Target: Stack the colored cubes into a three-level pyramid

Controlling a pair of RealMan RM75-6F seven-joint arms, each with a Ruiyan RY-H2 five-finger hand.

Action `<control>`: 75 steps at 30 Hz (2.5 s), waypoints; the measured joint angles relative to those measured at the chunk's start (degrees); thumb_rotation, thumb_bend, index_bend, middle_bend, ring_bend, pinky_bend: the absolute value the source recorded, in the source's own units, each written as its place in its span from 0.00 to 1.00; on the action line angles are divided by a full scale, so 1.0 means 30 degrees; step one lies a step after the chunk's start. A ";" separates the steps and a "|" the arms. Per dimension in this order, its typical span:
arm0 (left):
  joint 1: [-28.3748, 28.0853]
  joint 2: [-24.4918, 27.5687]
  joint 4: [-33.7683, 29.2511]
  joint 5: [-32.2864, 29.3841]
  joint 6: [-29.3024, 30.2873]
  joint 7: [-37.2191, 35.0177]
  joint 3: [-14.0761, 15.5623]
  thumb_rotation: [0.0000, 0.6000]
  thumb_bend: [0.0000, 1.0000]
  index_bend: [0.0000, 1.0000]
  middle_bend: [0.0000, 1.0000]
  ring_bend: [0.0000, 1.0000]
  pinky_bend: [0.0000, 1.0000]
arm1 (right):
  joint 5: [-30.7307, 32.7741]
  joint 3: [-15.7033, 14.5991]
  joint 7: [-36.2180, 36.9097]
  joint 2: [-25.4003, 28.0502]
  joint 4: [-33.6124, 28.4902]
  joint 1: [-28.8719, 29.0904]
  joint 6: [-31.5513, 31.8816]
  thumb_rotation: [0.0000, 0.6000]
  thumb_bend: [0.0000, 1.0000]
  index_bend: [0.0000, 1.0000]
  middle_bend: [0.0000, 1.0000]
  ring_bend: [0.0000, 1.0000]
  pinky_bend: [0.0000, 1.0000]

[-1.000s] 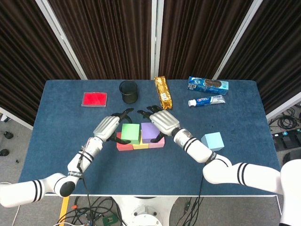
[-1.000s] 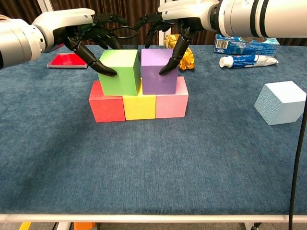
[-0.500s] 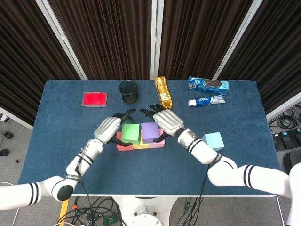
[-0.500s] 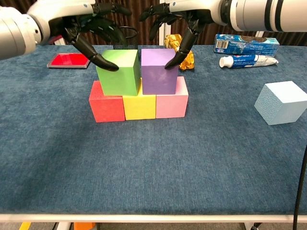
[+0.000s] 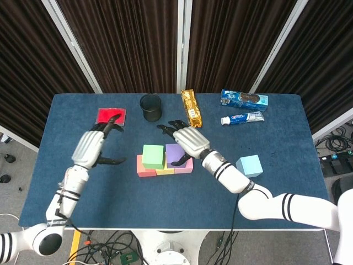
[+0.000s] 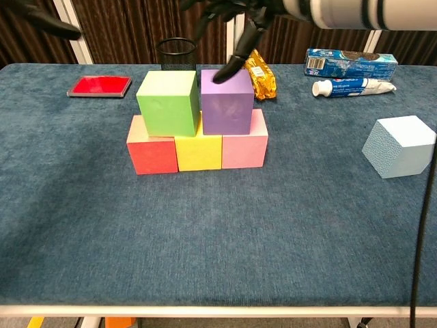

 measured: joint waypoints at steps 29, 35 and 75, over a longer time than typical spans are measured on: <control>0.3550 0.1714 0.2583 0.0599 -0.0046 -0.4787 0.0932 1.00 0.09 0.03 0.29 0.17 0.16 | 0.3288 -0.0502 -0.2452 -0.2609 0.2350 0.2985 -0.0598 1.00 0.00 0.00 0.29 0.00 0.00; 0.3737 0.1607 0.2934 0.0743 -0.0255 -0.5100 0.0946 1.00 0.09 0.03 0.29 0.17 0.16 | 0.3422 -0.0555 -0.2788 -0.2989 0.2818 0.3261 -0.0307 1.00 0.00 0.00 0.37 0.00 0.00; 0.3857 0.0501 0.4356 0.1165 -0.0592 -0.5234 0.0464 1.00 0.09 0.03 0.29 0.17 0.16 | 0.1130 -0.0739 -0.1146 -0.2496 0.3783 0.3338 -0.2127 1.00 0.03 0.00 0.39 0.00 0.00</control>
